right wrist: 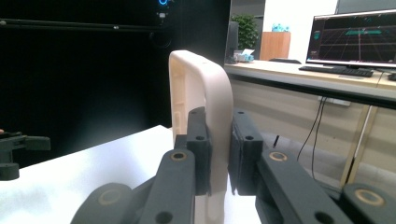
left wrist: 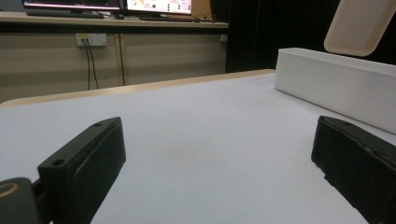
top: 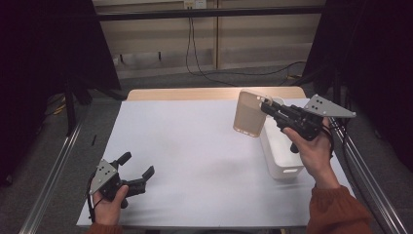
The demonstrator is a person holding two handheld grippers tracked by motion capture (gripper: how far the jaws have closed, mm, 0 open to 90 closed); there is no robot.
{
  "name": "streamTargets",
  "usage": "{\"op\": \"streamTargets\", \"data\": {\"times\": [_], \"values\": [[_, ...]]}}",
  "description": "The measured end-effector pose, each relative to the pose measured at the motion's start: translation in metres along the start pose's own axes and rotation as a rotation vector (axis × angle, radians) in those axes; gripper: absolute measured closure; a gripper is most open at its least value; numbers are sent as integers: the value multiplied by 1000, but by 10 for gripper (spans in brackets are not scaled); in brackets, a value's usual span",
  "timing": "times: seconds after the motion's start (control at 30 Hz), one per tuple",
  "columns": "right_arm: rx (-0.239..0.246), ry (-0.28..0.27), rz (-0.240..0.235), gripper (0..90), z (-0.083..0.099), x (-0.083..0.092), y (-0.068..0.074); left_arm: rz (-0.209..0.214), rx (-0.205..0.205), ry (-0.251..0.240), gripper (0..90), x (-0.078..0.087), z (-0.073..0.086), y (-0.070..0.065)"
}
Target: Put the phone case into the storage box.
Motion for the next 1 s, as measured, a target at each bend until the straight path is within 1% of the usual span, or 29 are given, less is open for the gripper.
{"op": "streamTargets", "data": {"times": [0.1, 0.13, 0.17, 0.2, 0.23, 0.37, 0.47, 0.53, 0.6, 0.67, 0.77, 0.87, 0.93, 1.0], "values": [[8, -7, 12, 806, -8, 3, -5, 3, 5, -3, 31, 0, 0, -1], [14, -11, 15, 806, -10, 3, -7, 8, -6, 2, 31, 0, 0, 0], [12, -11, 21, 805, -12, 4, -8, 8, -5, 2, 31, 0, 0, -1], [12, -12, 25, 805, -14, 5, -10, 8, 4, -2, 31, 0, -1, -2], [15, -10, 30, 805, -15, 6, -12, 13, -2, -2, 30, 0, -1, -2], [27, -16, 41, 805, -20, 10, -19, 10, -4, 1, 30, 0, -1, -1], [33, -15, 55, 805, -21, 14, -24, 4, -1, 0, 30, 0, -1, 0], [30, -24, 64, 806, -24, 17, -28, 3, -6, 1, 30, 1, -1, 0], [29, -25, 73, 806, -25, 19, -32, 11, 2, 1, 30, 1, -1, -1], [30, -26, 83, 806, -26, 22, -36, 6, -6, 0, 30, 1, -1, 0], [27, -29, 95, 806, -28, 25, -42, 3, 0, -4, 30, 1, -1, 0], [29, -24, 110, 806, -27, 27, -49, -1, -7, 0, 30, 1, 0, 1], [28, -25, 115, 806, -27, 29, -53, 2, -2, 2, 30, 0, 0, 1], [24, -26, 123, 805, -26, 30, -57, -5, -3, 2, 30, 0, 0, 2]]}}
Point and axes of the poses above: each handheld gripper's, and its own axes: x roughly backward along the jaws, z roughly out of its underside, y roughly to its left, the point moved 10 cm from there along -x, roughly forward along the jaws, and after that the axes turned 14 degrees about -x, right-handed, at the moved point
